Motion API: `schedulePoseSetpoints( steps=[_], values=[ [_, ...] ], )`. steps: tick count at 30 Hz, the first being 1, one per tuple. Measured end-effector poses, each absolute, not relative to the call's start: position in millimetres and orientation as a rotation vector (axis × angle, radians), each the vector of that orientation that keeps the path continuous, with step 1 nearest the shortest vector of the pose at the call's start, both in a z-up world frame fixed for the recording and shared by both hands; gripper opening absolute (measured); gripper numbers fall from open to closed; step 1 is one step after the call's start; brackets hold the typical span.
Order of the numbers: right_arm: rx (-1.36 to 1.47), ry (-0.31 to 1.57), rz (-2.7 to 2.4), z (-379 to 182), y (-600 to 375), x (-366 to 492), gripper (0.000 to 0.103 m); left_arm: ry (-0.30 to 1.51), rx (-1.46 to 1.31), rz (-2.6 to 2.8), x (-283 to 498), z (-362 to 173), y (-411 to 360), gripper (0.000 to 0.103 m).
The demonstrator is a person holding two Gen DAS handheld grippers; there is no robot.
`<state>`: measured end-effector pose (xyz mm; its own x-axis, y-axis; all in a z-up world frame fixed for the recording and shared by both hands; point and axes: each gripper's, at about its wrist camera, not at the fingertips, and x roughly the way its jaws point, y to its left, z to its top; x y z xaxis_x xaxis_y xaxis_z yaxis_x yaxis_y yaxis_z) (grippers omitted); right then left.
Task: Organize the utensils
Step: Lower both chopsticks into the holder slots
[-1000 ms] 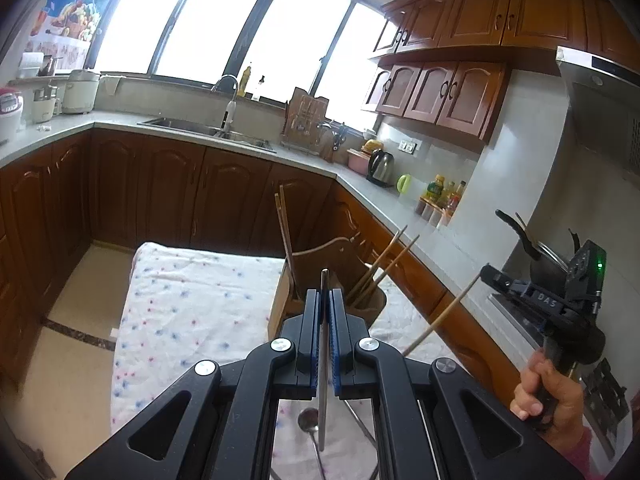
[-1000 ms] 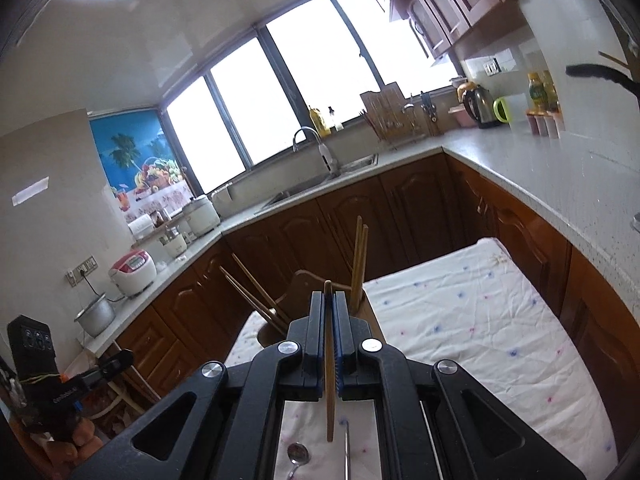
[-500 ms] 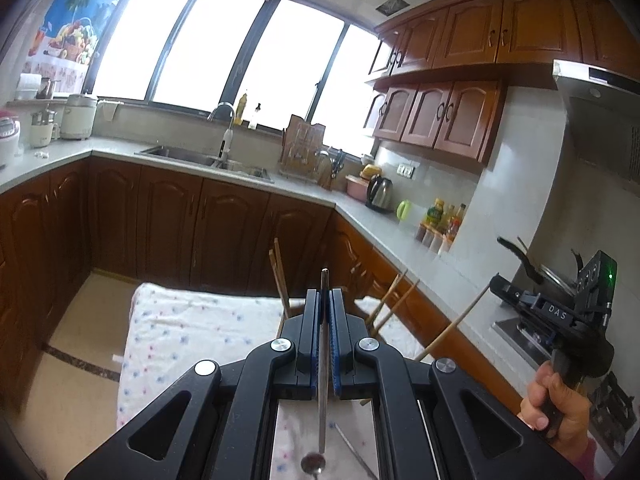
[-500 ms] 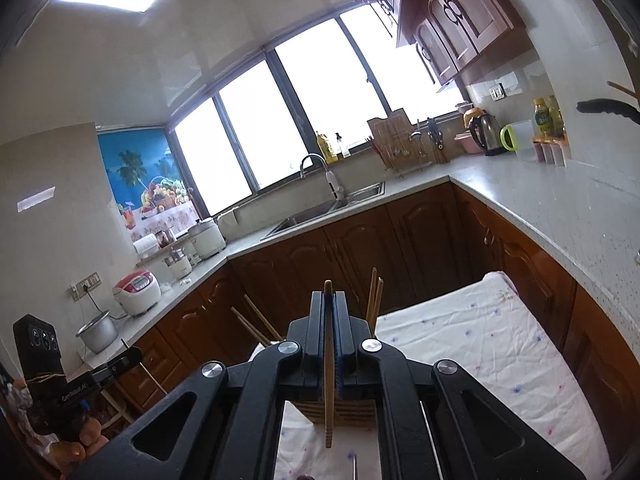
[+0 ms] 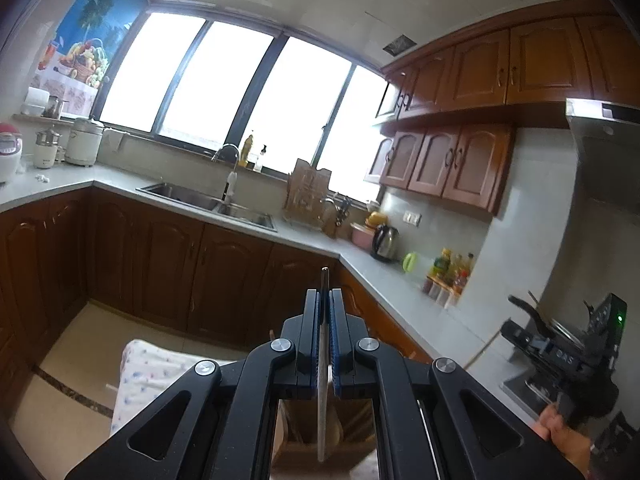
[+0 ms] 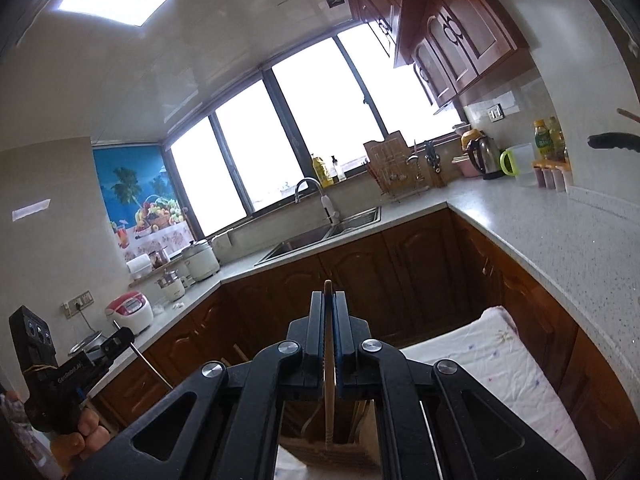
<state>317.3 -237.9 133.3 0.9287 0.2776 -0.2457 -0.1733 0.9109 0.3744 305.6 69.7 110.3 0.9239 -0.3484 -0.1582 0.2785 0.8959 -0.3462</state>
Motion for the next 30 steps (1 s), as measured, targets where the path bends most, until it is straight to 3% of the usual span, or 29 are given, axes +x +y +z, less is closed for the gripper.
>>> schedulePoseSetpoints(
  steps=[17, 30],
  values=[
    [0.356, 0.379, 0.207, 80.0, -232.2, 355.9, 0.003, 0.332, -0.369, -0.245, 383.6, 27.6, 24.9, 0.003],
    [0.382, 0.494, 0.219, 44.1, -227.7, 370.5, 0.000, 0.432, -0.332, -0.240, 409.0, 21.9, 23.0, 0.003]
  ],
)
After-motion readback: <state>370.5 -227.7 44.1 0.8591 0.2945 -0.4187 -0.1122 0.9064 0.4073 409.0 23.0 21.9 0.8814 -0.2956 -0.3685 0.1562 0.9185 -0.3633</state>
